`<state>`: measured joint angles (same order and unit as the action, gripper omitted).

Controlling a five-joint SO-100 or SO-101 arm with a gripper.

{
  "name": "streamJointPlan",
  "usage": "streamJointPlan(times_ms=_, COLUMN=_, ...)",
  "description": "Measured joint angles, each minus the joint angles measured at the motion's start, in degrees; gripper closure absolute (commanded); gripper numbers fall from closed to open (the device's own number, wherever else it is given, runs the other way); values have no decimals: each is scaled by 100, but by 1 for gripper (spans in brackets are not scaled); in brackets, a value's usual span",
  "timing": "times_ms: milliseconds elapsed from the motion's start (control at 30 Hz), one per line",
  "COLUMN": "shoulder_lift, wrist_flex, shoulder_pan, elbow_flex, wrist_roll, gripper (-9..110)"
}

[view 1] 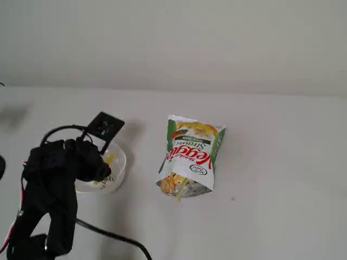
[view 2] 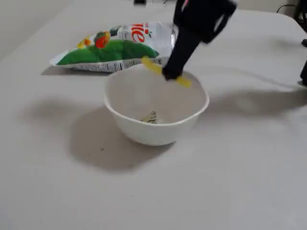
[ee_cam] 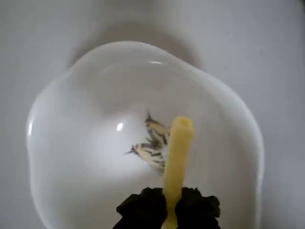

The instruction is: Pick up veggie straw from inside of open veggie straw packet and place it inside the bowl on the left side of the veggie straw packet

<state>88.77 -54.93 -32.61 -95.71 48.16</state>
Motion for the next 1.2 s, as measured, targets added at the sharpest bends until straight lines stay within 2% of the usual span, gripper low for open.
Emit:
streamJointPlan(times_ms=733, shoulder_lift=-229, wrist_flex=220, shoulder_pan=-246, elbow_flex=70, wrist_roll=-202, gripper=101)
streamJointPlan(times_ms=967, shoulder_lift=-246, wrist_flex=220, shoulder_pan=-246, elbow_flex=70, wrist_roll=-211, gripper=96)
streamJointPlan(times_ms=1200, shoulder_lift=-264, wrist_flex=220, shoulder_pan=-246, elbow_flex=70, wrist_roll=-211, gripper=84)
